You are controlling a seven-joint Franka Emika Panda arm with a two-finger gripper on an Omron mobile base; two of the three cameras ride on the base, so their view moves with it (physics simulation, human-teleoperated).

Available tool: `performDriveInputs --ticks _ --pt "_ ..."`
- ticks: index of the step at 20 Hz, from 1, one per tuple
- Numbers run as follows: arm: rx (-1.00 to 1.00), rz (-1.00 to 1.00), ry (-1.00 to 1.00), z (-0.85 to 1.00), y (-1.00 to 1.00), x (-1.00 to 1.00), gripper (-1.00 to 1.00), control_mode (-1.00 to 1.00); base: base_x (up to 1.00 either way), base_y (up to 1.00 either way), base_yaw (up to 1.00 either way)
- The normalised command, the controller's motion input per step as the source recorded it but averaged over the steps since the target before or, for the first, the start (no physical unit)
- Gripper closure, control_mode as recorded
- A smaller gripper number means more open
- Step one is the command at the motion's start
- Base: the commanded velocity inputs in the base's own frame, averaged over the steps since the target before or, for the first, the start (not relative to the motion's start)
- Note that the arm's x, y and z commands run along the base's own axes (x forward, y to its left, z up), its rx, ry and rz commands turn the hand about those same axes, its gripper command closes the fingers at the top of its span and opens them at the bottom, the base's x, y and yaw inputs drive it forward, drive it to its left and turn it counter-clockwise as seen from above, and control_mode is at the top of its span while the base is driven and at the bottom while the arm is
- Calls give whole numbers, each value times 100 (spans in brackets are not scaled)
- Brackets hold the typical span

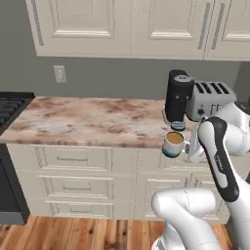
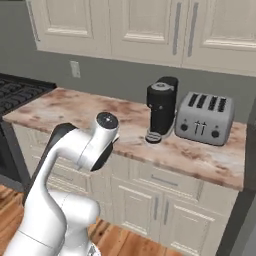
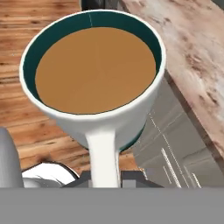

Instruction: Pick up the brewed coffee from the coffee machine and place it next to the breakfast plate on the dining counter.

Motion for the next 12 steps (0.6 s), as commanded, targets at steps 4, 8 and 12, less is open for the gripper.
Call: performDriveInputs --ticks 4,8,12 --pt "0 0 0 0 0 0 100 100 -46 54 89" --pt "0 0 0 0 0 0 100 100 -8 39 95" --pt "0 0 0 0 0 0 100 100 6 8 89"
